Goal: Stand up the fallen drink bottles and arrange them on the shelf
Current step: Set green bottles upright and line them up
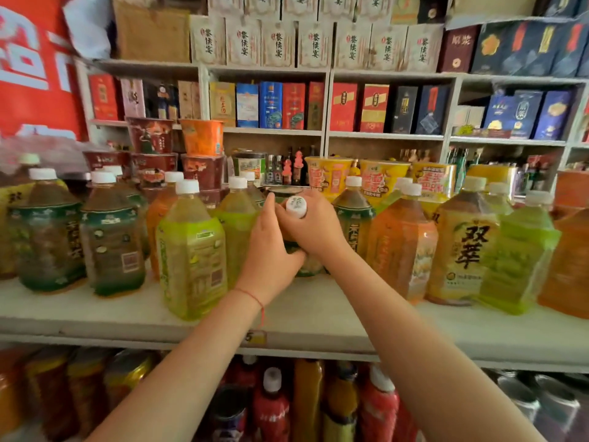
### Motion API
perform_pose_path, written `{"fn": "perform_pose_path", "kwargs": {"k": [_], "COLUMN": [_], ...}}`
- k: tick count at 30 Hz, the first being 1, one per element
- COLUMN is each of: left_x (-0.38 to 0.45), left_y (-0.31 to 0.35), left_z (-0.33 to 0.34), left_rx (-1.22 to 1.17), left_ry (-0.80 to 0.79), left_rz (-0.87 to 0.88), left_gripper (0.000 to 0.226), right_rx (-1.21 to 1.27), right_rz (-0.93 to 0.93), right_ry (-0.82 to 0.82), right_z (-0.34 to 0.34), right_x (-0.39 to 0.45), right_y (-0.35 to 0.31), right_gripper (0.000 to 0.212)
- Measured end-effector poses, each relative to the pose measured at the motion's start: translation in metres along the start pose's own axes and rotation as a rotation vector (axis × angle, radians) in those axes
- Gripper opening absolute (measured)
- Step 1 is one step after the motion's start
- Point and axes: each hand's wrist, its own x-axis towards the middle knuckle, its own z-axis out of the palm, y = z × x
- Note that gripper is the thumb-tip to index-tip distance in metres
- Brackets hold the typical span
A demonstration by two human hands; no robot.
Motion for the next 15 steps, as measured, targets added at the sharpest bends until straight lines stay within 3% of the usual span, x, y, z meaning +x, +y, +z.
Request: {"fn": "perform_pose_path", "kwargs": {"k": [3, 7, 9, 11, 14, 15], "left_x": [-0.001, -0.006, -0.010, -0.014, -0.019, -0.021], "left_y": [0.001, 0.002, 0.004, 0.005, 0.008, 0.010], "left_z": [0.006, 0.004, 0.004, 0.006, 0.011, 0.013], "left_rx": [-0.064, -0.265, -0.381, -0.404, -0.293, -0.246], "left_ry": [-0.029, -0.116, -0.089, -0.040, 0.040, 0.077], "left_rz": [-0.040, -0.087, -0.117, -0.128, -0.100, -0.084], "left_gripper": [0.111, 0.090, 0.082, 0.086, 0.092, 0.090], "right_rx": [0.087, 0.251, 0.265, 0.287, 0.119, 0.006], "right_rz": [0.032, 0.102, 0.123, 0.169, 0.244, 0.314], "right_ry": [0.047, 0.034, 0.019, 0.137, 0.266, 0.230], "right_z": [-0.018, -0.044, -0.053, -0.059, -0.059, -0.055], "right_x": [-0.018, -0.018, -0.009, 0.004, 0.025, 0.030], "right_y": [-0.005, -0.020, -0.027, -0.024, 0.000, 0.010], "right_gripper": [0.033, 0.037, 0.048, 0.053, 0.033, 0.043]}}
